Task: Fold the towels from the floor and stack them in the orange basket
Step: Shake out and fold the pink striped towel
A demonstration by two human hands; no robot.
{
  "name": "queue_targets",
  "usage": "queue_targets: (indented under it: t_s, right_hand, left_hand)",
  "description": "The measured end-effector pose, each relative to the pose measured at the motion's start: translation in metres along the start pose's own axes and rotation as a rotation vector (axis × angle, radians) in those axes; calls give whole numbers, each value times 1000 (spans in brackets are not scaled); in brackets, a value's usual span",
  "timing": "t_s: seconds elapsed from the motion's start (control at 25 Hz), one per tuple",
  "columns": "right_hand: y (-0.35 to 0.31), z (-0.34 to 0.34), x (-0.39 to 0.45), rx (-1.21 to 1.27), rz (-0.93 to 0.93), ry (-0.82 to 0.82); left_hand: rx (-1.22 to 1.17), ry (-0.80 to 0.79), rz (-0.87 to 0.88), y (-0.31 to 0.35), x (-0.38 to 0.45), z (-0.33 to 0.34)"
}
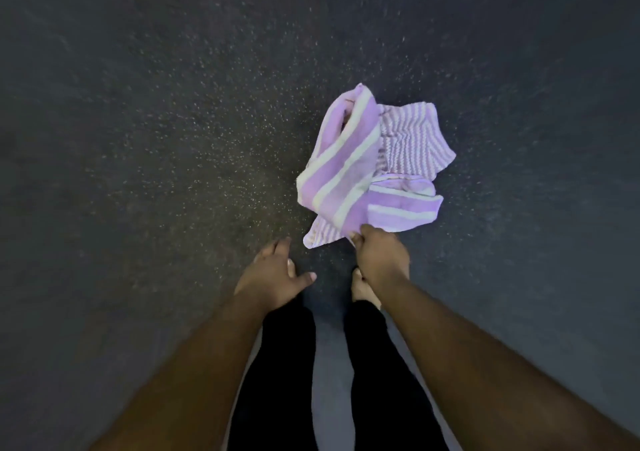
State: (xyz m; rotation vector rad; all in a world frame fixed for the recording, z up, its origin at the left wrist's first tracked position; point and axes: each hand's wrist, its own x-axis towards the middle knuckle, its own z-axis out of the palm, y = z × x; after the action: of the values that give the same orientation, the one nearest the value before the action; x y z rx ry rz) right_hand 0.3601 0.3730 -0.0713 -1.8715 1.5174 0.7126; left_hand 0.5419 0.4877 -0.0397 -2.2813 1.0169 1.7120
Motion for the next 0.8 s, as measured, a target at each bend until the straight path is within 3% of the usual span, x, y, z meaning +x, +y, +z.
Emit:
queue_targets:
  t_s: [0.12, 0.24, 0.44, 0.64, 0.8]
  right_hand:
    - [-31, -81, -96, -6, -98, -12]
    - [-58, -149, -193, -60, -249, -46]
    - [-99, -220, -328, -249, -525, -68]
    - [-148, -224, -460, -440, -841, -150]
    - [-209, -173, -552, -787, -855, -264]
  left_hand:
    - [-37, 50, -29, 18, -114, -30]
    - [-114, 196, -58, 34, -239, -41]
    - [-381, 424, -148, 41, -406, -8]
    - [-578, 665, -304, 3, -542, 60]
    - [-695, 834, -422, -40, -614, 103]
